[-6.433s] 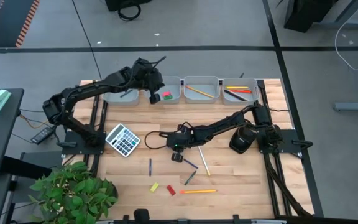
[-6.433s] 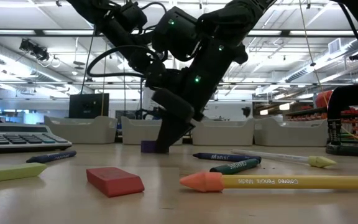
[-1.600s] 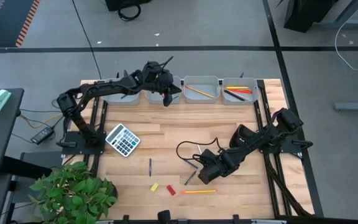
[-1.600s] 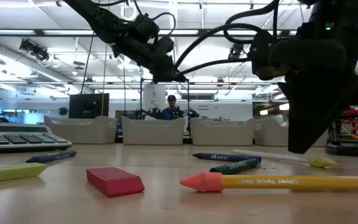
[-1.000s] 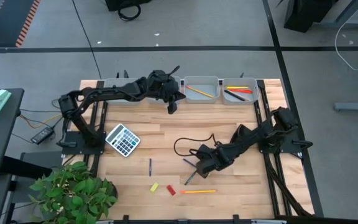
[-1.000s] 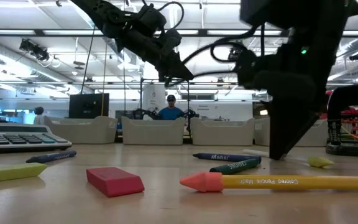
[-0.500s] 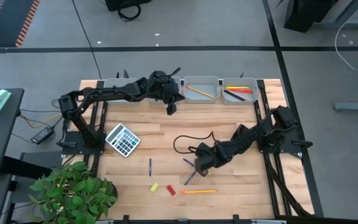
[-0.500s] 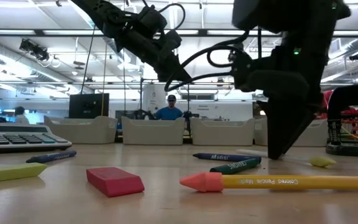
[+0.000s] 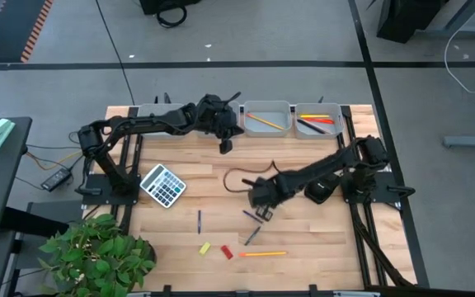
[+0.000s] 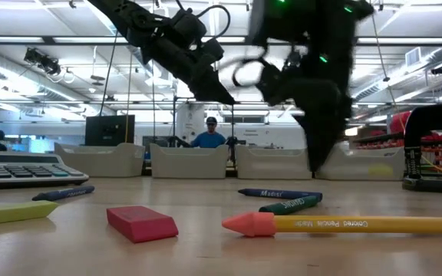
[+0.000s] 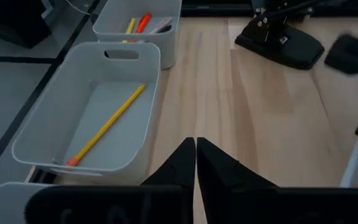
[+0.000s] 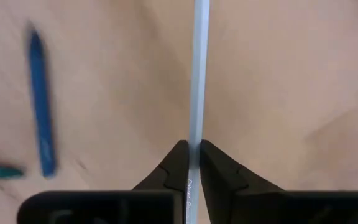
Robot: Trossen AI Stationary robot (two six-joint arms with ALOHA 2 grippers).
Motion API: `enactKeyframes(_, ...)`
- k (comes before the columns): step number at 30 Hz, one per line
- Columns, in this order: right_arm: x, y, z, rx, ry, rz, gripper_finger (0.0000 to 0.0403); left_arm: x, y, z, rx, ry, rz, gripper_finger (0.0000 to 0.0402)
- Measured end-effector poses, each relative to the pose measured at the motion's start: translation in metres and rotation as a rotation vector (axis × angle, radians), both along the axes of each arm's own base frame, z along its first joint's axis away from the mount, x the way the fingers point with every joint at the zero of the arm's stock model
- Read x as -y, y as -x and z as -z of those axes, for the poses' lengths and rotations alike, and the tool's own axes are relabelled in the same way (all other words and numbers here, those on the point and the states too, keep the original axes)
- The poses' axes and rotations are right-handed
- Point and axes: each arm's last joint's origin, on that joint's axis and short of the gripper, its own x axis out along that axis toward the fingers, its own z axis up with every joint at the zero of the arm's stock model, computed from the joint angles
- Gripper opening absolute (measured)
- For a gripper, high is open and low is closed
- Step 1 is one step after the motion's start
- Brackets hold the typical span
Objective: Sort crayons/erasers/pens/pencils in bins
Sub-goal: Put the white pencil into the gray bin
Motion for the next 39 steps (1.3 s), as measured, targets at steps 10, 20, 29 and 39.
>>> enactKeyframes(10,0.059,-0.007,-0.085,-0.227,0.251,-0.123,0.0037,0.000,0.001,0.002,-0.025,-0.028,0.022,0.0021)
enactKeyframes(20,0.141,0.014,-0.100,-0.475,0.333,-0.160,0.0037,-0.008,0.010,0.008,-0.098,0.006,-0.003,0.0015)
enactKeyframes(29,0.214,0.055,-0.108,-0.618,0.287,-0.132,0.0037,-0.027,0.023,0.012,-0.142,0.025,-0.062,0.0020)
enactKeyframes(39,0.241,0.131,-0.174,-0.455,0.353,0.099,0.0037,-0.047,0.033,0.008,-0.125,-0.013,-0.102,0.0011)
